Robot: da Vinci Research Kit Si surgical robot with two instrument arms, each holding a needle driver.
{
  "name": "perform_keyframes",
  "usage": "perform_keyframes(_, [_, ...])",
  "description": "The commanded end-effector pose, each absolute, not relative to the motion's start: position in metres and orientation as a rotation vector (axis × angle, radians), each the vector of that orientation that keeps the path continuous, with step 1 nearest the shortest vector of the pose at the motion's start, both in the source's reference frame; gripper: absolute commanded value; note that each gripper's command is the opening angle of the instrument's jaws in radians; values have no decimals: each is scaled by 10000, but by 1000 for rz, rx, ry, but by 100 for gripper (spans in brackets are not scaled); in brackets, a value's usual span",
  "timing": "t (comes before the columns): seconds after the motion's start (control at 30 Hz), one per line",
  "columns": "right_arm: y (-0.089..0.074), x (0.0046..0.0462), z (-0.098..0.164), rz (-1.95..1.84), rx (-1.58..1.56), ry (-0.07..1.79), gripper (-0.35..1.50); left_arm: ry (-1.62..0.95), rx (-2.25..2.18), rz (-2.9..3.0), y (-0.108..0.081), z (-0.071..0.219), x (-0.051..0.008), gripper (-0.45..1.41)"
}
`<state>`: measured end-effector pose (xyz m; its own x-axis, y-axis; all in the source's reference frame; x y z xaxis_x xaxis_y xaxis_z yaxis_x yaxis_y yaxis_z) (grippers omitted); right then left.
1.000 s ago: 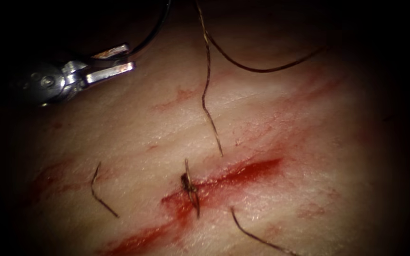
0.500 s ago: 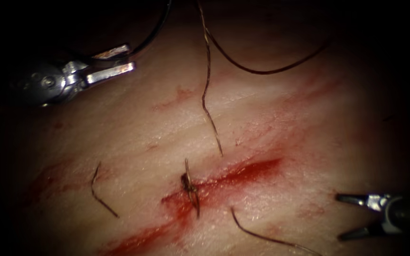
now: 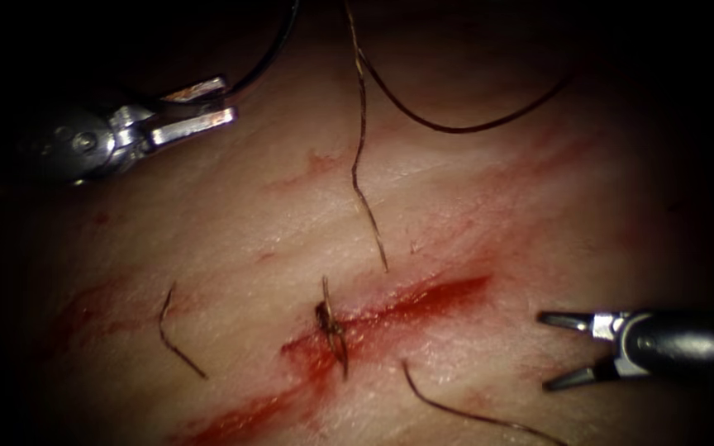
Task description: Wound Closure
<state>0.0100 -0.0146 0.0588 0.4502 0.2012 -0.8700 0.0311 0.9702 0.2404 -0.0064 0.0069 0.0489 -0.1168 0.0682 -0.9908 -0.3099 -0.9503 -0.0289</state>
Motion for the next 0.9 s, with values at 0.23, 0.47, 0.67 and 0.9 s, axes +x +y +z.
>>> perform_keyframes(0.23, [-154, 157, 618, 96, 251, 1138, 121, 269, -1898, 2157, 68, 496, -69, -45])
perform_keyframes(0.47, [-171, 188, 639, 70, 258, 1154, 118, 269, -1898, 2157, 68, 495, -69, -45])
perform_keyframes(0.67, [-186, 218, 655, 33, 264, 1160, 116, 268, -1899, 2157, 68, 495, -69, -45])
perform_keyframes(0.9, [-191, 234, 663, 18, 268, 1160, 116, 267, -1899, 2157, 68, 494, -68, -45])
